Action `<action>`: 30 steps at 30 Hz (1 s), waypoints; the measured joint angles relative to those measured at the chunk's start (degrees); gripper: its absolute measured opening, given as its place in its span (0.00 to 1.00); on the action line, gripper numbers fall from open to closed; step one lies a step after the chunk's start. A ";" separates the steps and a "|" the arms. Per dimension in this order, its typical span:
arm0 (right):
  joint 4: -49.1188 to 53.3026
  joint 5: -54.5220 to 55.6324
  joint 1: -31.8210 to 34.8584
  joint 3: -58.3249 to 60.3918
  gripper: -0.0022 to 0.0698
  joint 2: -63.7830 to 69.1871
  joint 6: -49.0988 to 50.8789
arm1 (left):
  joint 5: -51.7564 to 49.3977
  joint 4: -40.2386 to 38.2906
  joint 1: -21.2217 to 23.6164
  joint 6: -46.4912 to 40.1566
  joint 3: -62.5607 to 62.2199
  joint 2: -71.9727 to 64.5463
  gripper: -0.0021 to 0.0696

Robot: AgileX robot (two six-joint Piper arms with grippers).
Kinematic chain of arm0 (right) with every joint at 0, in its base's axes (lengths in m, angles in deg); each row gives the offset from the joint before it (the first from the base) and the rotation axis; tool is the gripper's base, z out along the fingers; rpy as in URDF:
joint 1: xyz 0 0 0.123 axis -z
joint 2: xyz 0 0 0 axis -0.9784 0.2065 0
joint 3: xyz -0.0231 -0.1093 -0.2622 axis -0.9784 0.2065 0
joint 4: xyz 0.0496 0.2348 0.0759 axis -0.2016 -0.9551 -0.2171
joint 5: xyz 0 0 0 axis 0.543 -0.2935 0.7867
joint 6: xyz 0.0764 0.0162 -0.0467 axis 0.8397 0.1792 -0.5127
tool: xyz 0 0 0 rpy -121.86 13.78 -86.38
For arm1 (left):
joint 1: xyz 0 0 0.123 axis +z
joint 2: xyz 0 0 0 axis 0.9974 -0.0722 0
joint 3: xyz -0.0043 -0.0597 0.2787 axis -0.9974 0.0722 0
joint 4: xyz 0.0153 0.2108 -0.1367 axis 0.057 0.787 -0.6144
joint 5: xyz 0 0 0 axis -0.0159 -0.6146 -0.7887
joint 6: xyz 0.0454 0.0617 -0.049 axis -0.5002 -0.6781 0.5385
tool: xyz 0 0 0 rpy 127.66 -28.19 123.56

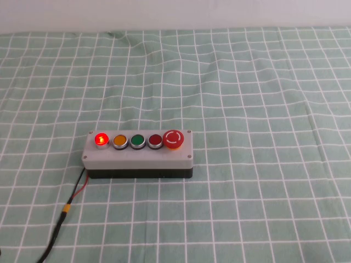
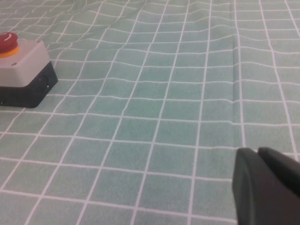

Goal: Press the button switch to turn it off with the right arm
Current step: 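Press the lit red button on the button box to turn it off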

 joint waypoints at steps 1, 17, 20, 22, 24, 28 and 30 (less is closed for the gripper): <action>0.00 0.00 0.00 0.00 0.01 0.00 0.00 | 0.00 0.00 0.00 0.00 0.00 0.00 0.02; -1.07 0.00 0.00 0.00 0.01 0.00 0.00 | 0.00 0.00 0.00 0.00 0.00 0.00 0.02; -1.16 0.00 0.00 0.00 0.01 0.00 0.00 | 0.00 0.00 0.00 0.00 0.00 0.00 0.02; -1.16 0.00 0.00 0.00 0.01 0.00 0.00 | 0.00 0.00 0.00 0.00 0.00 0.00 0.02; -1.16 0.00 0.00 0.00 0.01 0.00 0.00 | 0.00 0.00 0.00 0.00 0.00 0.00 0.02; -1.16 0.47 0.00 0.00 0.01 0.00 -0.04 | 0.00 0.00 0.00 0.00 0.00 0.00 0.02; -1.16 1.64 0.00 0.00 0.01 0.00 -0.04 | 0.00 0.00 0.00 0.00 0.00 0.00 0.02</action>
